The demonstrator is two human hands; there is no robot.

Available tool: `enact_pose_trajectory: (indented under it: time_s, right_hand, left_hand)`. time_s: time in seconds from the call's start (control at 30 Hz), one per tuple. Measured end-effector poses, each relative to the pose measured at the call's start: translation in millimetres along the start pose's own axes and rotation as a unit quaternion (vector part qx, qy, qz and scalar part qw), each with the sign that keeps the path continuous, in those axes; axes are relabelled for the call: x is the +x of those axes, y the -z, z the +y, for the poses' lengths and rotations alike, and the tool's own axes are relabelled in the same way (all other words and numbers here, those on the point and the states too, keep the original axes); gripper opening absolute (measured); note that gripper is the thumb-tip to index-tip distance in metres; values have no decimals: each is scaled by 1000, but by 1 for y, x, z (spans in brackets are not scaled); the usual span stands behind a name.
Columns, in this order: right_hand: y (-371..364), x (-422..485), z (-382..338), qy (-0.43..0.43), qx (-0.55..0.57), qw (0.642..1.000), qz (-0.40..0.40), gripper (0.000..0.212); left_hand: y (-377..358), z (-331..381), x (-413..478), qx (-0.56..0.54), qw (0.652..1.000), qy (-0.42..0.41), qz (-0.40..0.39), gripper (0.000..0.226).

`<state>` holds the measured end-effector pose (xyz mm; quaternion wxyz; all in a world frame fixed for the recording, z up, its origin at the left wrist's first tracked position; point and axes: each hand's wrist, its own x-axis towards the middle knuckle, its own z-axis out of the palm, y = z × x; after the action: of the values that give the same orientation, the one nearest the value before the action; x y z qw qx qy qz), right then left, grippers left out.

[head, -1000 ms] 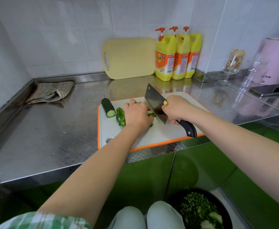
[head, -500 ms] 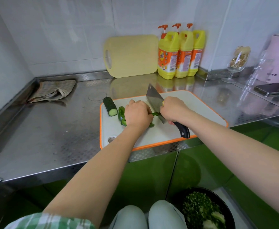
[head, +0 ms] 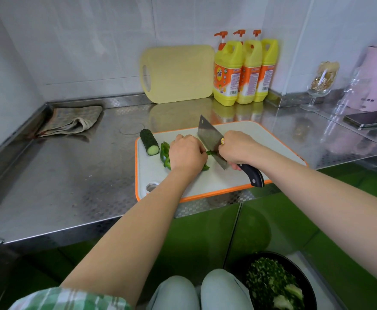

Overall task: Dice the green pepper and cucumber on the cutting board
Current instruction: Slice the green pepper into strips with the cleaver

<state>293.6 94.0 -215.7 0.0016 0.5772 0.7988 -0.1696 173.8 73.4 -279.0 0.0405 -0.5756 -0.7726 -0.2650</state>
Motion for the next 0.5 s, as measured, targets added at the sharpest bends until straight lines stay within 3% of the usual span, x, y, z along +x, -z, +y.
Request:
enact_pose_trajectory:
  time_s: [0.23,0.5]
  right_hand:
    - [-7,7,14,35,86,992,86,42]
    - [3,-5,2,15,-23,1000,6,26]
  left_hand:
    - [-2,-1,1,2,1000,9,4,17]
    - [-3,-1,2,3,1000,10,8,15]
